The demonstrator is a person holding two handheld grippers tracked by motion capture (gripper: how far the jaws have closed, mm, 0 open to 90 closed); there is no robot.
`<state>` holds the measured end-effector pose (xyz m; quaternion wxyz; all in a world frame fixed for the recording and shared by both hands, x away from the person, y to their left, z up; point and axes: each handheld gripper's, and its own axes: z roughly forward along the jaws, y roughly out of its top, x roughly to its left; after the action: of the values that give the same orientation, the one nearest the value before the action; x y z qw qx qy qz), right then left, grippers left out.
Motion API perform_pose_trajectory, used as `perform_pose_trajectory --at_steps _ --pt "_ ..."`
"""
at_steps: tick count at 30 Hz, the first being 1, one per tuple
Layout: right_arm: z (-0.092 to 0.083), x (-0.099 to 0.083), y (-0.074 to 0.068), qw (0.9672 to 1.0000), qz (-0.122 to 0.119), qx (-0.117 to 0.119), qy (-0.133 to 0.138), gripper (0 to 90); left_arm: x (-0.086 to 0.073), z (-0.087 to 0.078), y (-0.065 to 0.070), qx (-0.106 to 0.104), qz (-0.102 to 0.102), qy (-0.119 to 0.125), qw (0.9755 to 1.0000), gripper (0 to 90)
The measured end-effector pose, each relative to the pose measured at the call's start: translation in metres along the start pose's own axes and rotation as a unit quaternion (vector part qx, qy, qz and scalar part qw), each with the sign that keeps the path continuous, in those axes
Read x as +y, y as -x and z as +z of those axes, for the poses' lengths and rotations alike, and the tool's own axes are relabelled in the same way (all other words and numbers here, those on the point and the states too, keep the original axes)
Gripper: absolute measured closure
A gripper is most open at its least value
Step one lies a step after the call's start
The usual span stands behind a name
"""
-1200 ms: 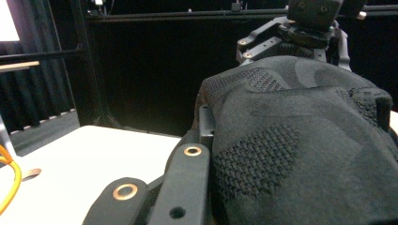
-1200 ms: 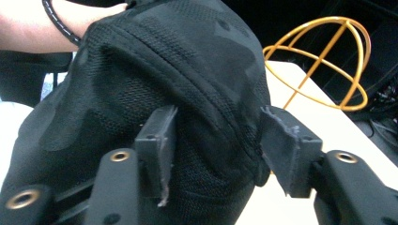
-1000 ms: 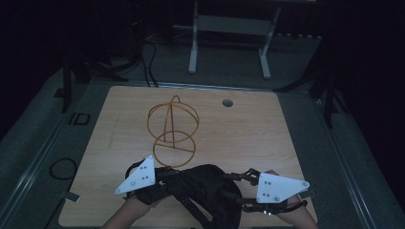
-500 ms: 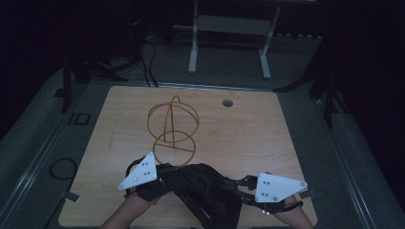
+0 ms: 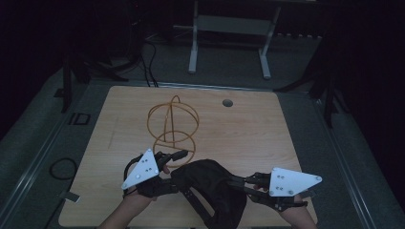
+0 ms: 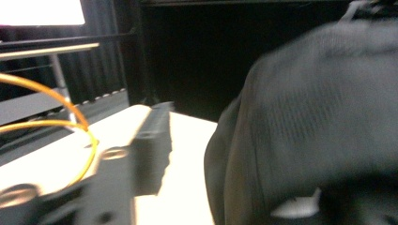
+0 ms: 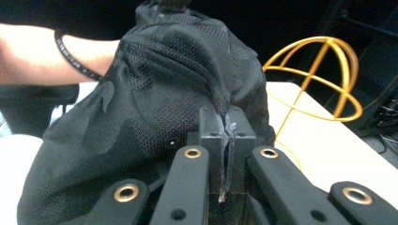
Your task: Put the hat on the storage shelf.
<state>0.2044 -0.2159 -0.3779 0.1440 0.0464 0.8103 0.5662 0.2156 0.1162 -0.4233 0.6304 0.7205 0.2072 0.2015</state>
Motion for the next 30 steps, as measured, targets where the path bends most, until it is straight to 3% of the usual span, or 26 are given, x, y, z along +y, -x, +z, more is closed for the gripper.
perform_pose_trajectory --at_steps 6,9,10,13,14,17,18,20,21,24,27,28,30 --pt "-0.012 0.003 0.010 0.9985 0.020 -0.051 0.005 88.1 -0.009 -0.009 -0.009 0.033 -0.021 -0.016 0.9991 25.2" --pt "-0.015 0.004 0.013 0.9972 0.024 -0.071 0.004 88.1 -0.014 -0.013 -0.013 0.041 -0.033 -0.009 0.9986 15.4" --pt "-0.017 0.006 0.017 0.9954 0.029 -0.092 0.004 88.1 -0.020 -0.018 -0.017 0.061 -0.036 -0.007 0.9975 12.8" --pt "-0.017 0.008 0.023 0.9922 0.035 -0.120 0.005 88.1 -0.026 -0.022 -0.020 0.077 -0.041 -0.011 0.9961 4.4" --pt "-0.018 0.008 0.026 0.9906 0.038 -0.131 0.007 88.1 -0.032 -0.028 -0.023 0.090 -0.047 -0.014 0.9947 2.8" --pt "-0.018 0.011 0.033 0.9885 0.041 -0.145 0.008 88.1 -0.038 -0.033 -0.024 0.108 -0.049 -0.021 0.9928 2.6" --pt "-0.017 0.014 0.039 0.9853 0.047 -0.164 0.013 88.1 -0.045 -0.037 -0.026 0.119 -0.052 -0.027 0.9912 2.5" --pt "-0.017 0.016 0.042 0.9848 0.047 -0.167 0.013 88.1 -0.050 -0.041 -0.028 0.127 -0.053 -0.030 0.9900 2.5" --pt "-0.016 0.018 0.047 0.9836 0.049 -0.173 0.015 88.1 -0.058 -0.046 -0.030 0.135 -0.066 -0.034 0.9881 2.5" --pt "-0.011 0.026 0.061 0.9792 0.058 -0.193 0.023 88.1 -0.072 -0.052 -0.031 0.146 -0.079 -0.037 0.9854 2.5" --pt "-0.006 0.030 0.068 0.9758 0.060 -0.209 0.023 88.1 -0.076 -0.054 -0.031 0.150 -0.079 -0.039 0.9847 2.5" --pt "0.001 0.034 0.074 0.9732 0.059 -0.221 0.022 88.0 -0.089 -0.058 -0.029 0.168 -0.072 -0.046 0.9821 2.5" --pt "0.008 0.038 0.080 0.9730 0.061 -0.222 0.021 88.0 -0.097 -0.060 -0.027 0.177 -0.072 -0.048 0.9804 2.5"
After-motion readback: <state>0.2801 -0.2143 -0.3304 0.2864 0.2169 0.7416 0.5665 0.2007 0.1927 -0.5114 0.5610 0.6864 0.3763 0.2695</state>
